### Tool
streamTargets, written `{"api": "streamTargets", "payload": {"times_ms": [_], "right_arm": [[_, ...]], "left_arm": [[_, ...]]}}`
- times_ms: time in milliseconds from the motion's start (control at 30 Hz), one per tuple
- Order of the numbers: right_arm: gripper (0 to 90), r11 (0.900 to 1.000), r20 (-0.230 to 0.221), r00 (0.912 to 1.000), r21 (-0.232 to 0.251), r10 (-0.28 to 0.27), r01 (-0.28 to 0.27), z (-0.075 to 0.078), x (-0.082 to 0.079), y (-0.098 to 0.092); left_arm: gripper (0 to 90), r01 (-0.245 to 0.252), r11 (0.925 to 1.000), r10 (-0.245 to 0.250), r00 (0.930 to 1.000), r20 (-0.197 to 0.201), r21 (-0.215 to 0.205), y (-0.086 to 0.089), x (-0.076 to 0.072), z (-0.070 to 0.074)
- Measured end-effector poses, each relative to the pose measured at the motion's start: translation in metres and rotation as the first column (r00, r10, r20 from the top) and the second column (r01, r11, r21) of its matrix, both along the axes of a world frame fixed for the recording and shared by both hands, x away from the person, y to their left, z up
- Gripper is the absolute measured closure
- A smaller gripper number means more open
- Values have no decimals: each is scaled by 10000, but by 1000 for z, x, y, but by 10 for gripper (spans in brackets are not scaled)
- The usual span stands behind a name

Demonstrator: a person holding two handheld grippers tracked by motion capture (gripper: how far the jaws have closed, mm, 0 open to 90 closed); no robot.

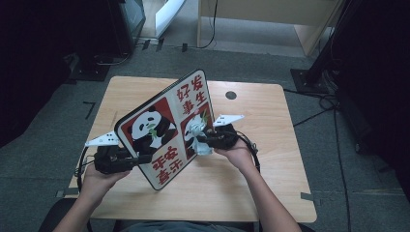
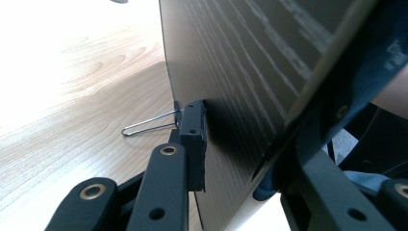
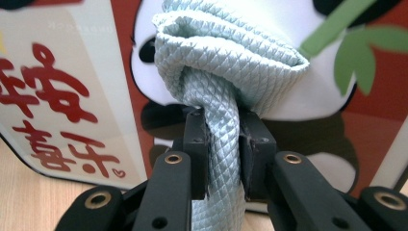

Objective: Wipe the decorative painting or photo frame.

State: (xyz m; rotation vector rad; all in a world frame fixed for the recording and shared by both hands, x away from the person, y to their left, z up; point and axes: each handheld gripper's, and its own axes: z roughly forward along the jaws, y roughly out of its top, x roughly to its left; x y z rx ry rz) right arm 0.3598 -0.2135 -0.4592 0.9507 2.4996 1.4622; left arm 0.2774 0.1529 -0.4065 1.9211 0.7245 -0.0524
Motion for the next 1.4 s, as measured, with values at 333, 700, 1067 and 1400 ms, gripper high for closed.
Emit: {"api": "streamTargets", "payload": {"times_ms": [333,700,1067,1400], "right_arm": [[762,10000,-200,9998,-52,59,-60,-14,-3,-2],[763,9991,-424,9989,-349,210,-225,-31,-5,-5],[761,9967,-719,9970,-744,269,-322,-31,-4,-4],[772,9988,-610,9974,-263,387,-404,5,0,3]], "left_arm": [[711,-3,10000,3,10000,-46,-23,0,0,0],[710,5,10000,-5,10000,-62,-28,0,0,0],[707,29,10000,-30,9999,-101,-73,0,1,0],[707,50,9999,-51,9999,-110,-87,0,2,0]]}}
